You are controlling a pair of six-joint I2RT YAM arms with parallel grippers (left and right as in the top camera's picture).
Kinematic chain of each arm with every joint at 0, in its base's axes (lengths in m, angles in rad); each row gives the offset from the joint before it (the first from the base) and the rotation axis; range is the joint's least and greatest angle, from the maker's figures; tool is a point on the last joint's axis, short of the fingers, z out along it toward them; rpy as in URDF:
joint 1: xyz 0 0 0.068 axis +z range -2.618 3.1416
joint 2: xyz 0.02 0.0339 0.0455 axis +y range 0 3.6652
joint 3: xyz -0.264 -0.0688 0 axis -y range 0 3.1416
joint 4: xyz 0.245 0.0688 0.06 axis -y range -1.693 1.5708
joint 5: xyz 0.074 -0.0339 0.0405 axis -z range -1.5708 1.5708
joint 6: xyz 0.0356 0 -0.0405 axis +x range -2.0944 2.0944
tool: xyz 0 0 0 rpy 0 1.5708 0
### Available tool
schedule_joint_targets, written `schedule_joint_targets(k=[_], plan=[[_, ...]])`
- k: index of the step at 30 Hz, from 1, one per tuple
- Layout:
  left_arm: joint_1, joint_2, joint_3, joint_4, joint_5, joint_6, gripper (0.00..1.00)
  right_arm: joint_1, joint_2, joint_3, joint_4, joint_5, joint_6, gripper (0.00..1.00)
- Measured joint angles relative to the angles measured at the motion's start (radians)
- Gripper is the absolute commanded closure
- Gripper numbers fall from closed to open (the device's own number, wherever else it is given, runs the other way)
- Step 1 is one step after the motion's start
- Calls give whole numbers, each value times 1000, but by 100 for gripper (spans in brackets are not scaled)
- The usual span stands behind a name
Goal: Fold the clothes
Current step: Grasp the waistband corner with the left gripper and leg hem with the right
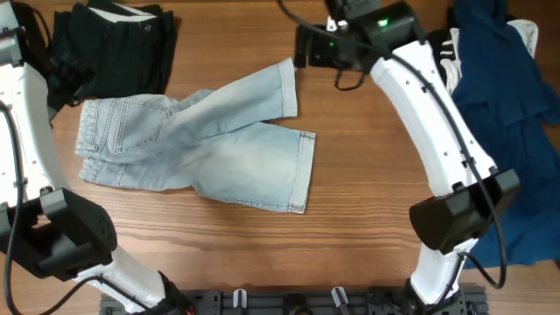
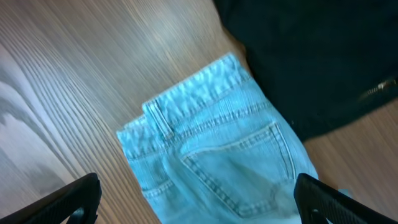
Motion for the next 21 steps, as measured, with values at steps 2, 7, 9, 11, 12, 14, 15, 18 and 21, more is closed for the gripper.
schedule_joint_targets(k=[2,7,9,11,12,14,15,18,21], plan=[[0,0,0,-21,52,33,0,-5,0,-16,-17,-44,-27,1],[-1,18,0,-40,110,80,0,2,23,-53,-7,-138,-85,0],[4,60,2,-52,117,89,0,2,60,-53,-7,-163,-97,0],[16,120,2,-65,121,91,0,-1,104,-55,-6,-176,-102,0],[24,151,3,-70,122,92,0,-4,123,-57,-2,-177,-102,0],[43,211,3,-66,122,95,0,-16,149,-64,9,-180,-102,0],[56,244,3,-56,121,98,0,-26,156,-65,9,-179,-102,0],[97,300,3,-3,117,109,0,-45,156,-65,12,-175,-124,0],[138,318,3,27,115,119,0,-47,159,-65,12,-172,-168,0]])
